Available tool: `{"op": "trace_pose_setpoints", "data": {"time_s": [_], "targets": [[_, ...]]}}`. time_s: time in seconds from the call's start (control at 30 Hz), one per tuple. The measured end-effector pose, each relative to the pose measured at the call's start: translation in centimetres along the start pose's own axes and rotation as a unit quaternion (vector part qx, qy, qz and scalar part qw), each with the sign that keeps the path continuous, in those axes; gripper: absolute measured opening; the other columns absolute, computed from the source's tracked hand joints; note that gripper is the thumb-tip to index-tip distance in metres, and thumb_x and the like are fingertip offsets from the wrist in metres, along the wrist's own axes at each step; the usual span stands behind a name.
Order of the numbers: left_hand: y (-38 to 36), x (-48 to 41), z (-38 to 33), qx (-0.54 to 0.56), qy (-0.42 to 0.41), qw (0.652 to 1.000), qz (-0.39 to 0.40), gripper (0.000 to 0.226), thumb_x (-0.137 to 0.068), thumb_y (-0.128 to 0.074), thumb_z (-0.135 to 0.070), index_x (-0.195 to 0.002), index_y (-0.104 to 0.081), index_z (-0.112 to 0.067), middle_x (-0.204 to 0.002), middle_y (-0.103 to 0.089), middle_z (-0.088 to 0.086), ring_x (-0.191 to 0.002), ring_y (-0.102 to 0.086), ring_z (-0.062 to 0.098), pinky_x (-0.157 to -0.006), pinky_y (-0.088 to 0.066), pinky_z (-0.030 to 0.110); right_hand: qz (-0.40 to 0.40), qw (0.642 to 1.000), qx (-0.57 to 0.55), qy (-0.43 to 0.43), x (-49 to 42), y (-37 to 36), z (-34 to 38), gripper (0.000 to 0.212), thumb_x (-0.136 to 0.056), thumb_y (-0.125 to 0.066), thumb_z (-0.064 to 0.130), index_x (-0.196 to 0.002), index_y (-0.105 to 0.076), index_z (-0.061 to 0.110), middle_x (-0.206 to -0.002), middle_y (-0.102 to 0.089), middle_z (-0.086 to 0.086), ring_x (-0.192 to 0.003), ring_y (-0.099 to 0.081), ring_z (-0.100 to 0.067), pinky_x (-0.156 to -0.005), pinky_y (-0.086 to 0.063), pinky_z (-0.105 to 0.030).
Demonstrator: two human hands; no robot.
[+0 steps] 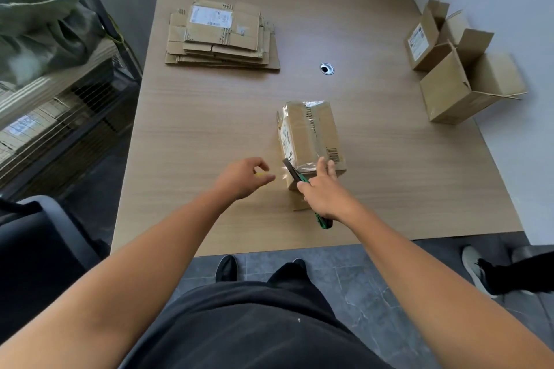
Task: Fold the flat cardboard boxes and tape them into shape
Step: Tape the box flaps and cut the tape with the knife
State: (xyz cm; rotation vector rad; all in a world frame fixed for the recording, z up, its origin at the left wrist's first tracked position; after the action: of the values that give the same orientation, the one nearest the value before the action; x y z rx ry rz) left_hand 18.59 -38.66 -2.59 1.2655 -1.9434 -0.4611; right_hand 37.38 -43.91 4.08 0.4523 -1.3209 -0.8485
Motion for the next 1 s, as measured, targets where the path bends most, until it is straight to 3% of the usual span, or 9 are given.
{"op": "trace_pose_setpoints", "data": {"time_s": [0.17, 0.27, 0.33, 0.57, 0.63, 0.7, 0.8, 0.9, 1.0], "targets": [[0.1, 0.0, -1.7, -0.053, -0.054, 0.997, 0.014, 0.018, -0.094, -0.064, -0.047, -0.099, -0.07, -0.031, -0.11, -0.055, -0.002, -0.093, -0.06, 0.019, -0.081, -0.051, 0.035, 0.008, 0.999, 0.038, -0.035, -0.2, -0.1, 0.9, 0.059, -0.109, -0.023, 0.037, -0.119, -0.066, -0.003, -0.163, 0.027, -0.02, -0.149, 0.031, -0.035, -0.123, 0.003, -0.052], [0.4, 1.4, -2.6, -0.074, -0.13, 0.987, -0.065, 0.016, -0.097, -0.062, -0.041, -0.1, -0.068, -0.026, -0.115, -0.051, -0.005, -0.09, -0.06, 0.021, -0.072, -0.048, 0.034, 0.024, 0.994, 0.083, -0.072, -0.4, -0.9, 0.8, 0.057, -0.107, -0.028, 0.038, -0.128, -0.063, -0.001, -0.159, 0.038, -0.014, -0.148, 0.035, -0.033, -0.123, -0.006, -0.061], [1.1, 2.9, -2.5, -0.074, -0.175, 0.974, -0.124, 0.015, -0.098, -0.062, -0.037, -0.099, -0.067, -0.023, -0.117, -0.053, -0.004, -0.081, -0.061, 0.024, -0.064, -0.049, 0.035, 0.014, 0.991, 0.111, -0.078, -0.4, -1.4, 0.5, 0.054, -0.106, -0.033, 0.04, -0.123, -0.066, 0.001, -0.156, 0.044, -0.011, -0.147, 0.037, -0.032, -0.121, -0.012, -0.065], [3.6, 6.2, 7.7, -0.21, -0.126, 0.937, -0.251, 0.007, -0.087, -0.077, -0.013, -0.081, -0.073, -0.012, -0.102, -0.065, 0.01, -0.051, -0.056, 0.033, -0.053, -0.044, 0.037, -0.161, 0.986, -0.036, 0.019, 1.2, -3.7, -0.6, 0.048, -0.104, -0.042, 0.045, -0.094, -0.069, 0.006, -0.165, 0.027, -0.007, -0.151, 0.029, -0.025, -0.126, 0.001, -0.05], [3.5, 7.0, 11.4, -0.233, -0.101, 0.934, -0.253, 0.007, -0.087, -0.075, -0.011, -0.081, -0.072, -0.01, -0.106, -0.066, 0.014, -0.061, -0.058, 0.035, -0.054, -0.047, 0.042, -0.23, 0.971, -0.011, 0.057, 2.0, -5.2, -0.7, 0.039, -0.103, -0.051, 0.037, -0.084, -0.064, 0.006, -0.169, 0.015, -0.011, -0.154, 0.02, -0.029, -0.124, -0.008, -0.054], [2.8, 7.6, 14.2, -0.237, -0.09, 0.936, -0.244, 0.004, -0.087, -0.075, -0.011, -0.085, -0.073, -0.008, -0.115, -0.064, 0.018, -0.076, -0.058, 0.039, -0.058, -0.049, 0.047, -0.287, 0.955, 0.002, 0.077, 2.8, -7.0, -0.3, 0.032, -0.101, -0.057, 0.031, -0.082, -0.063, 0.006, -0.167, -0.01, -0.018, -0.155, -0.001, -0.036, -0.117, -0.021, -0.059], [2.1, 8.1, 16.4, -0.207, -0.069, 0.945, -0.243, 0.007, -0.09, -0.074, -0.018, -0.096, -0.077, -0.016, -0.126, -0.06, 0.015, -0.094, -0.056, 0.041, -0.077, -0.05, 0.05, -0.285, 0.955, -0.004, 0.086, 2.0, -9.7, 1.3, 0.029, -0.101, -0.054, 0.033, -0.093, -0.06, 0.006, -0.135, -0.05, -0.016, -0.131, -0.04, -0.038, -0.1, -0.035, -0.055], [2.0, 7.7, 16.9, -0.186, -0.032, 0.954, -0.234, 0.013, -0.095, -0.067, -0.033, -0.102, -0.076, -0.026, -0.131, -0.055, 0.006, -0.113, -0.05, 0.037, -0.094, -0.041, 0.047, -0.218, 0.972, -0.034, 0.084, -0.8, -12.1, 4.5, 0.027, -0.104, -0.045, 0.036, -0.096, -0.05, 0.01, -0.092, -0.052, -0.003, -0.089, -0.054, -0.031, -0.084, -0.039, -0.048], [1.9, 7.6, 17.5, -0.175, -0.04, 0.959, -0.218, 0.02, -0.098, -0.06, -0.042, -0.107, -0.074, -0.032, -0.135, -0.053, 0.003, -0.126, -0.045, 0.033, -0.101, -0.036, 0.047, -0.195, 0.975, -0.068, 0.08, -4.3, -13.8, 7.9, 0.027, -0.104, -0.048, 0.033, -0.109, -0.049, 0.006, -0.098, -0.058, -0.011, -0.091, -0.056, -0.036, -0.079, -0.04, -0.047]]}}
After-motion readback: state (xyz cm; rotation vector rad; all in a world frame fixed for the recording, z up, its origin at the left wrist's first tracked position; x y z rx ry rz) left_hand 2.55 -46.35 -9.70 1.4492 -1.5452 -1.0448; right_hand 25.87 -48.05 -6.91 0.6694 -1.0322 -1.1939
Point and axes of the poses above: each hand's wrist, its own x-axis away from the middle knuckle, its own y-axis out of the back of the hand, z = x × y, the point moved 5 cm from there along -x, towards the middle knuckle
